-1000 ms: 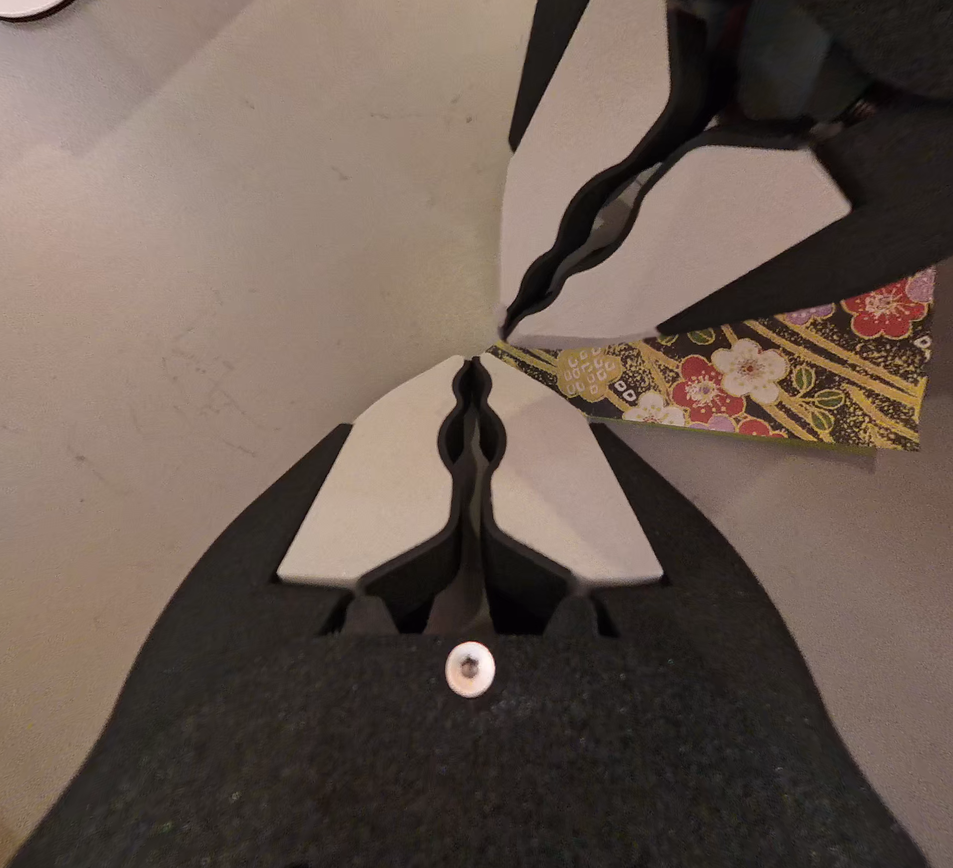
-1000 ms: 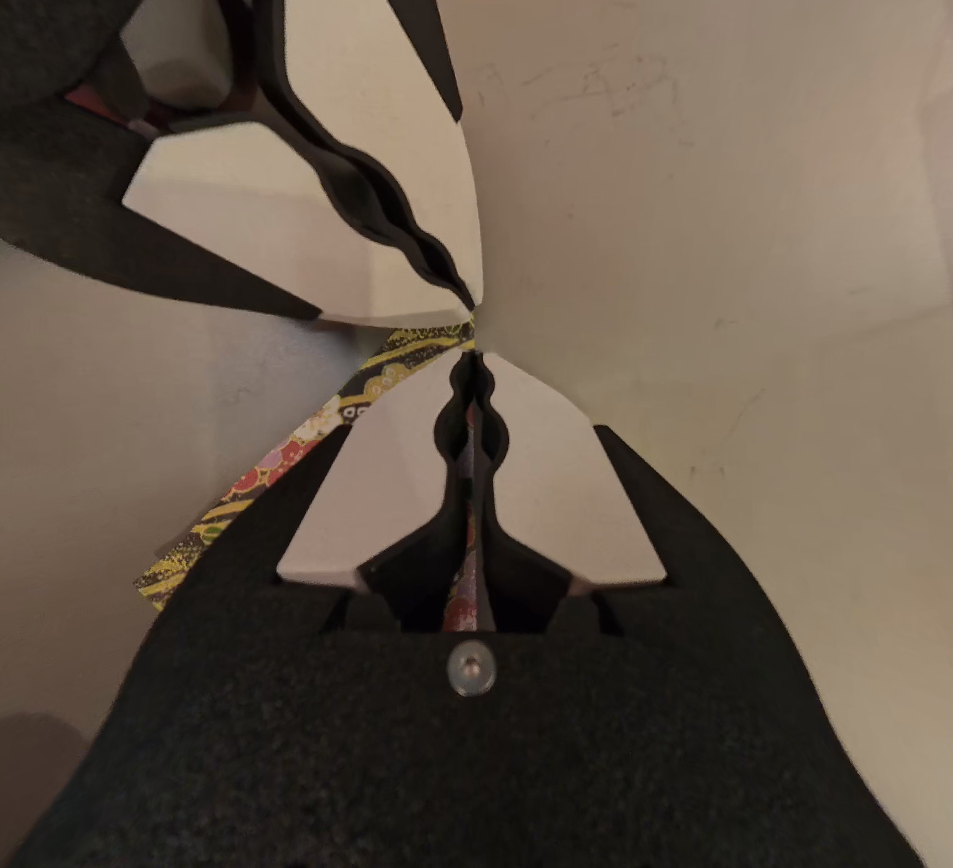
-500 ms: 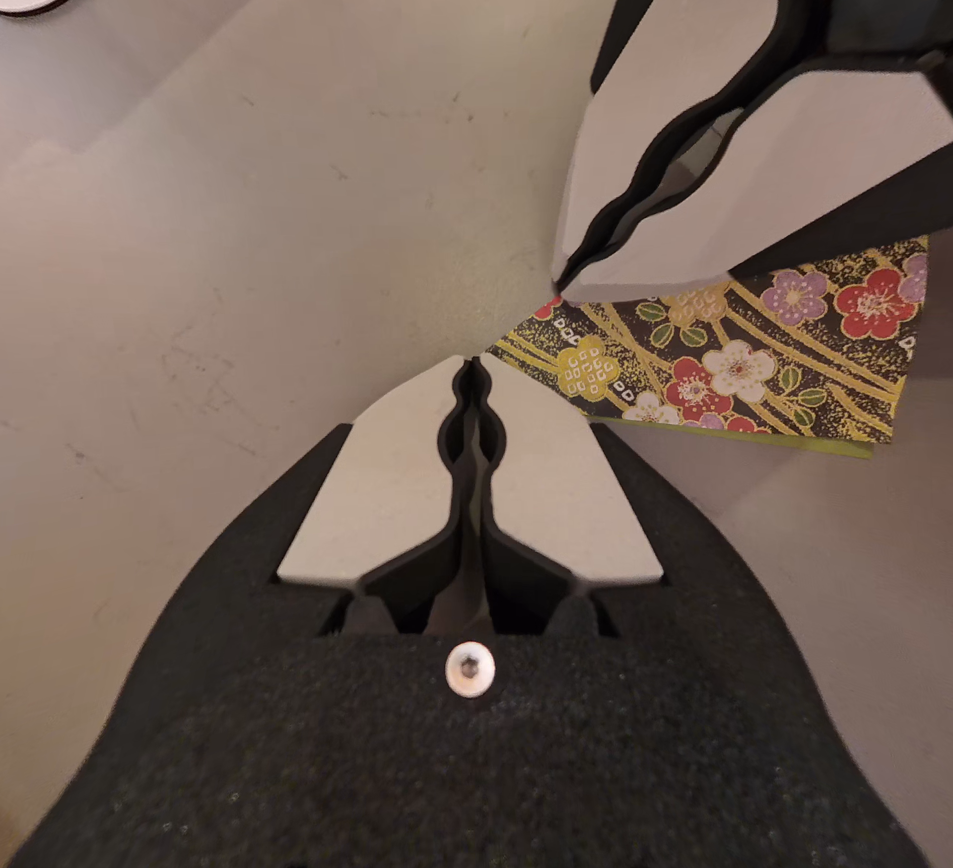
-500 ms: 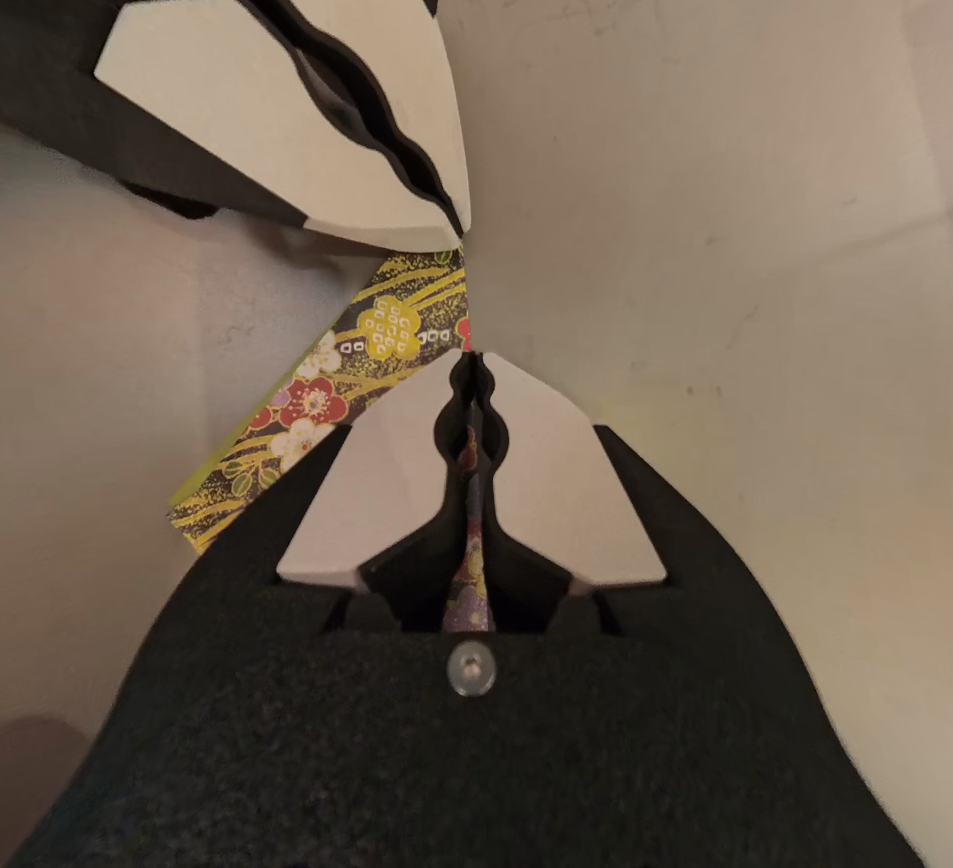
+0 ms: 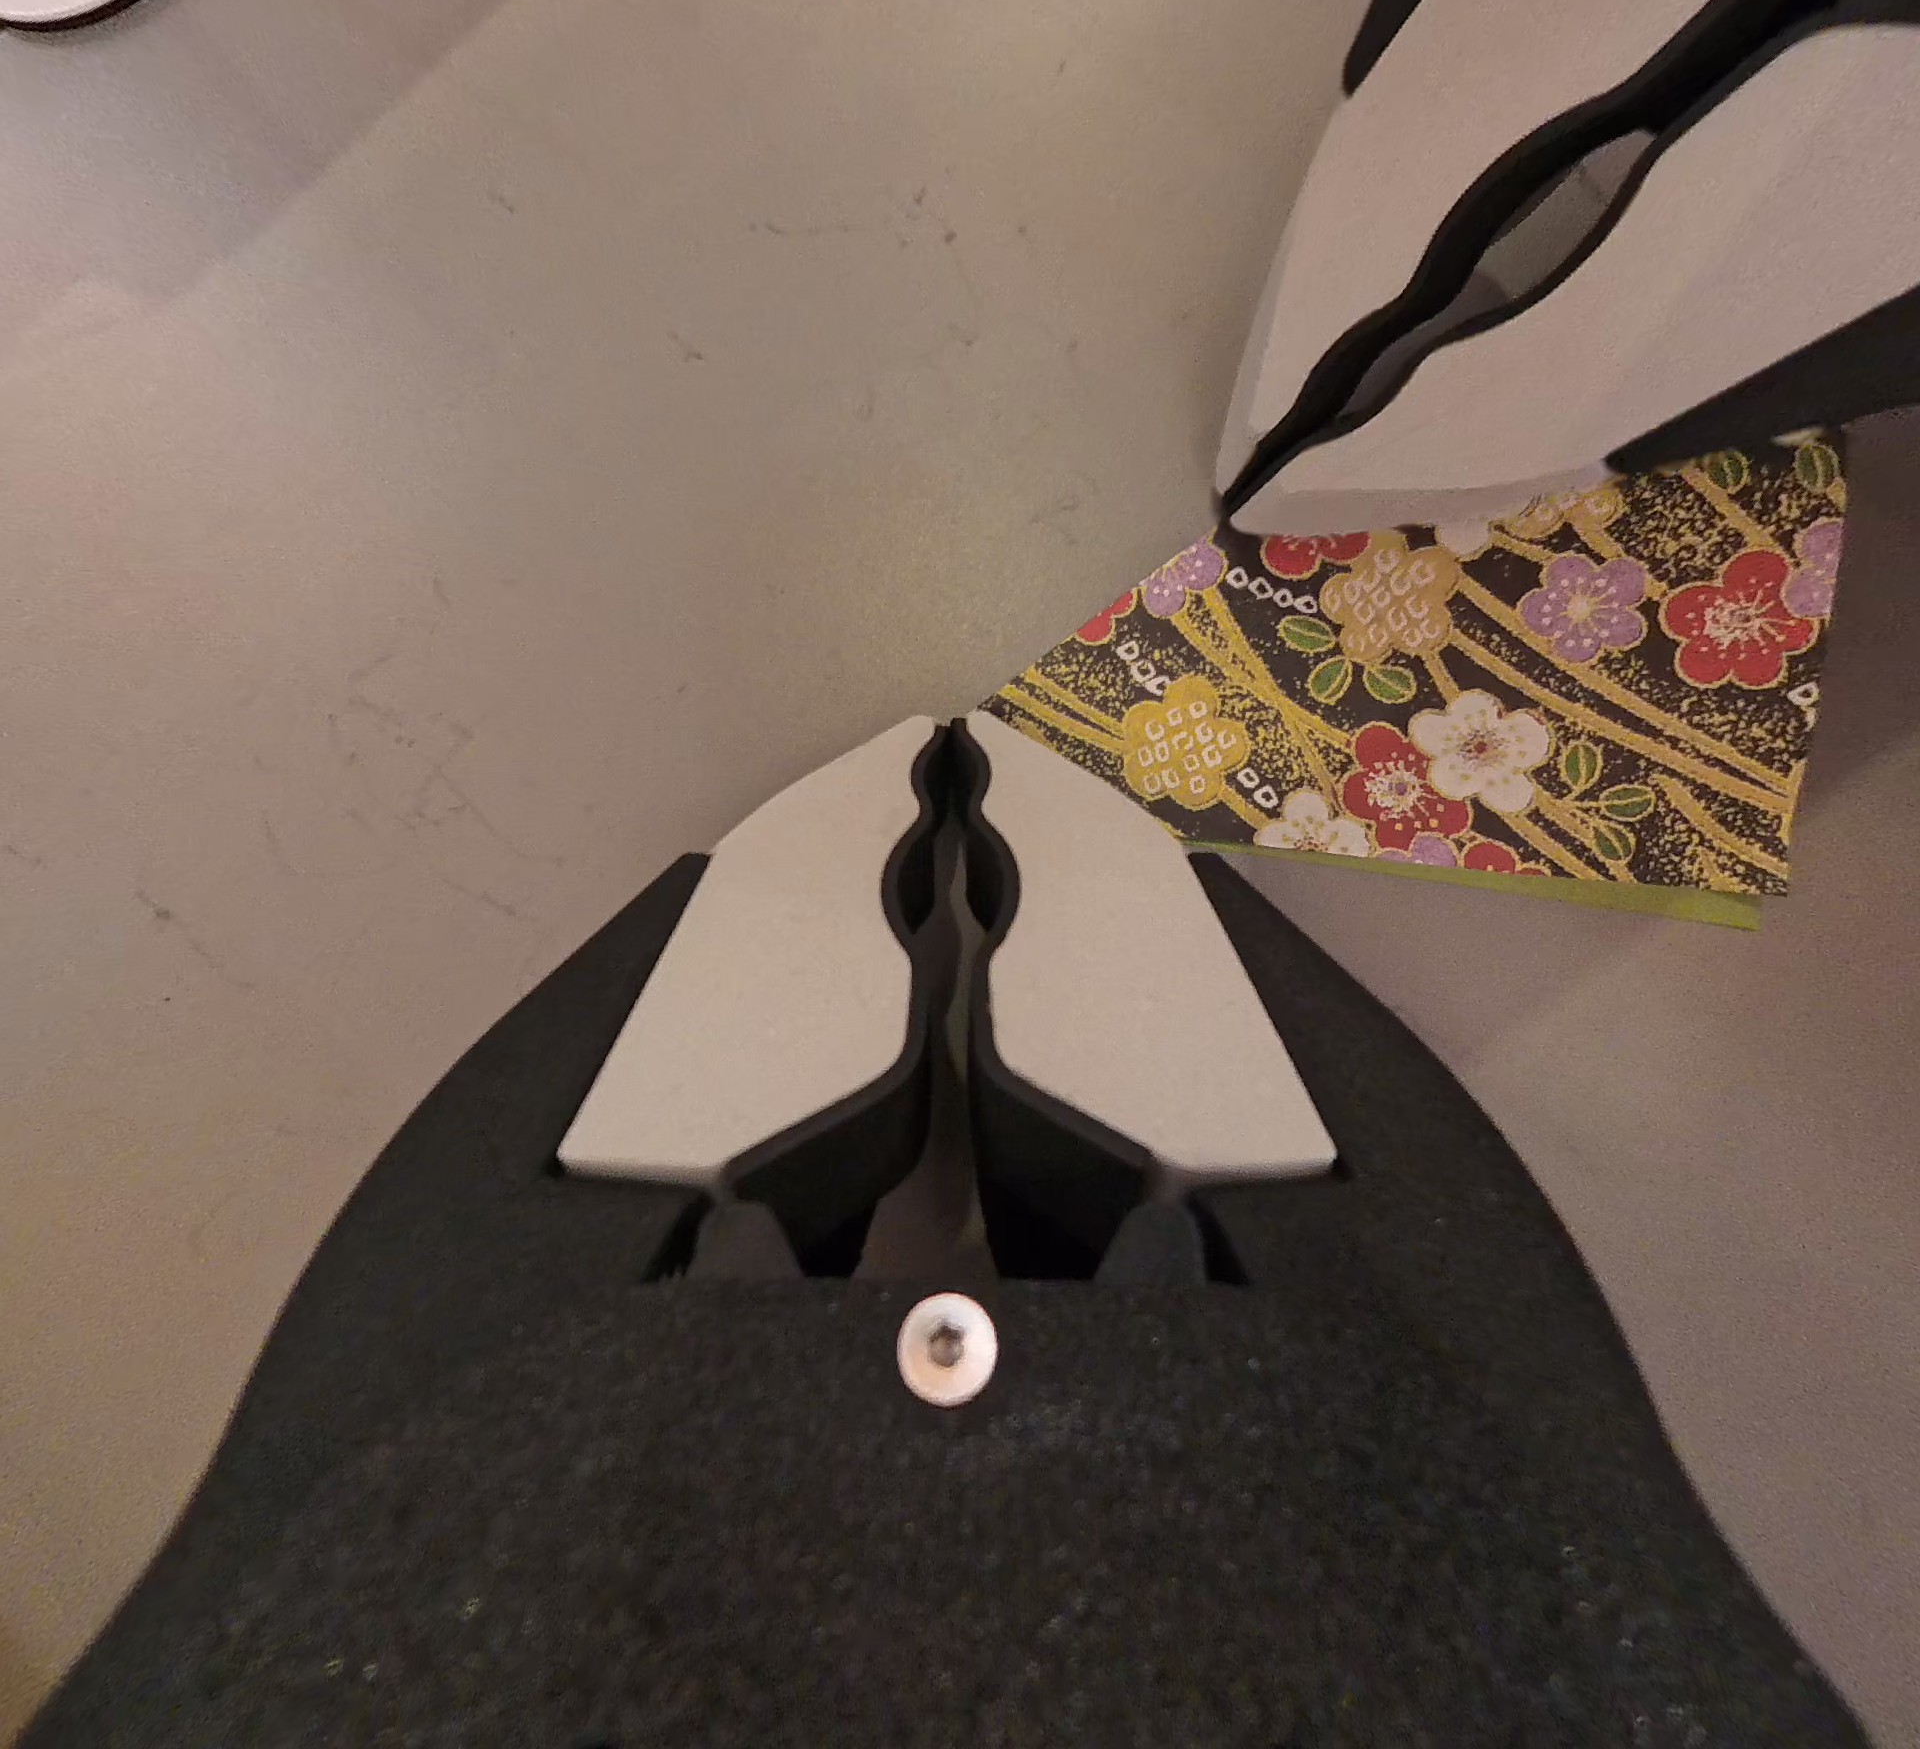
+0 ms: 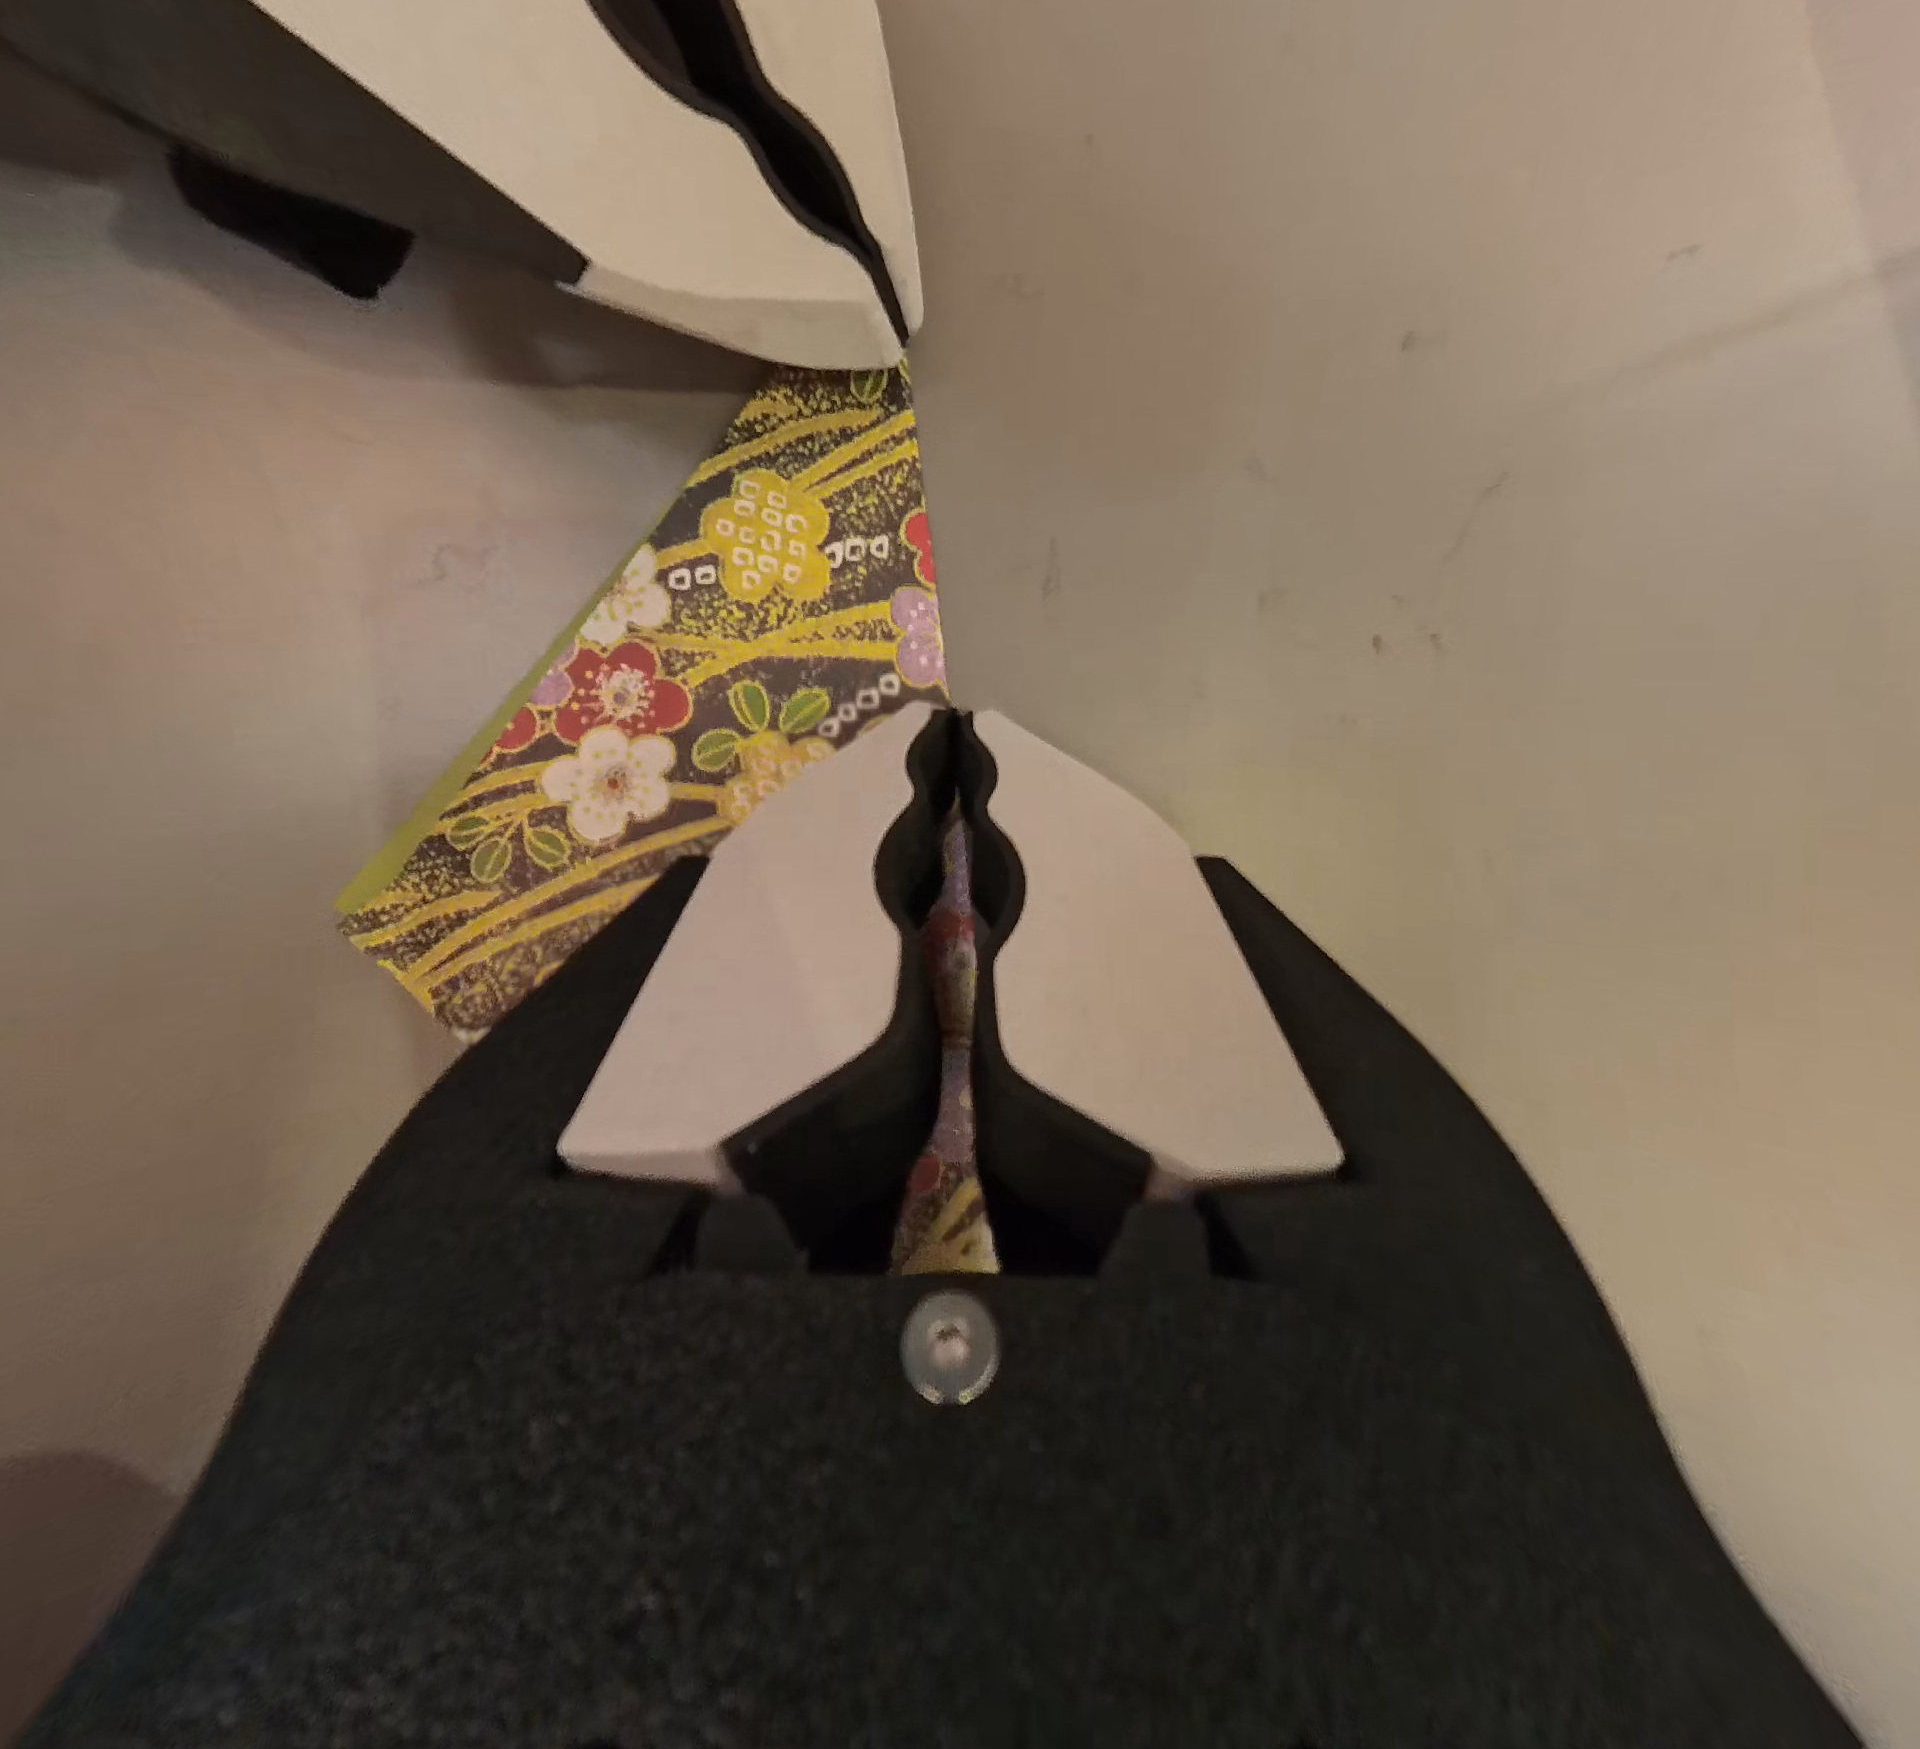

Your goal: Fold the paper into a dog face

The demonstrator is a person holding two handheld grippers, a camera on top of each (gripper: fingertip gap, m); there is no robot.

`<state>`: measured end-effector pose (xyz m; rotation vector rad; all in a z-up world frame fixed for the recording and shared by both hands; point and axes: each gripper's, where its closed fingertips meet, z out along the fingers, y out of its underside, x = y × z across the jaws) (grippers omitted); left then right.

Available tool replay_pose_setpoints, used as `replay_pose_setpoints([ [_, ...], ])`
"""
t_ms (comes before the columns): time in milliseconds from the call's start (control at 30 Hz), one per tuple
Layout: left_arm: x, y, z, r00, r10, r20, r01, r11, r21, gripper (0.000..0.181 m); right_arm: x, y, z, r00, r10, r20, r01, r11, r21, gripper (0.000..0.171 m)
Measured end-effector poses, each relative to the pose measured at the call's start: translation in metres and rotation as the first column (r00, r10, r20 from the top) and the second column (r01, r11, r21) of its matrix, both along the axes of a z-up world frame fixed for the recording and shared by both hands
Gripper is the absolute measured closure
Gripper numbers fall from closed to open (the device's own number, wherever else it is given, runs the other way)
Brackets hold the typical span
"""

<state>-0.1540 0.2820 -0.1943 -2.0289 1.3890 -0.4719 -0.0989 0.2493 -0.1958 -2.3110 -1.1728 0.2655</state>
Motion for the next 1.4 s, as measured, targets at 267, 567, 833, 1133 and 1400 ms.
replay_pose_setpoints([
  [267,0.0,0.0,0.0,1.0,0.001,-0.001,-0.001,1.0,0.0,0.181,0.018,-0.011,0.0,0.999,-0.038,0.005,0.038,0.999,-0.002,0.171],
  [567,-0.001,0.0,0.0,1.0,0.003,-0.003,-0.003,1.0,0.002,0.181,0.028,-0.018,0.0,0.998,-0.065,0.014,0.064,0.998,0.011,0.171],
  [833,-0.001,0.0,0.0,1.0,0.004,-0.003,-0.004,1.0,0.002,0.181,0.041,-0.026,-0.001,0.995,-0.095,0.018,0.095,0.995,0.009,0.171],
  [1133,-0.001,-0.001,0.0,1.0,0.004,-0.005,-0.004,1.0,0.005,0.181,0.048,-0.032,-0.001,0.993,-0.116,0.023,0.116,0.993,0.017,0.171],
  [1400,-0.001,-0.002,0.0,1.0,0.0,-0.004,0.0,1.0,0.003,0.181,0.05,-0.033,-0.001,0.986,-0.167,0.012,0.167,0.986,0.021,0.171],
])
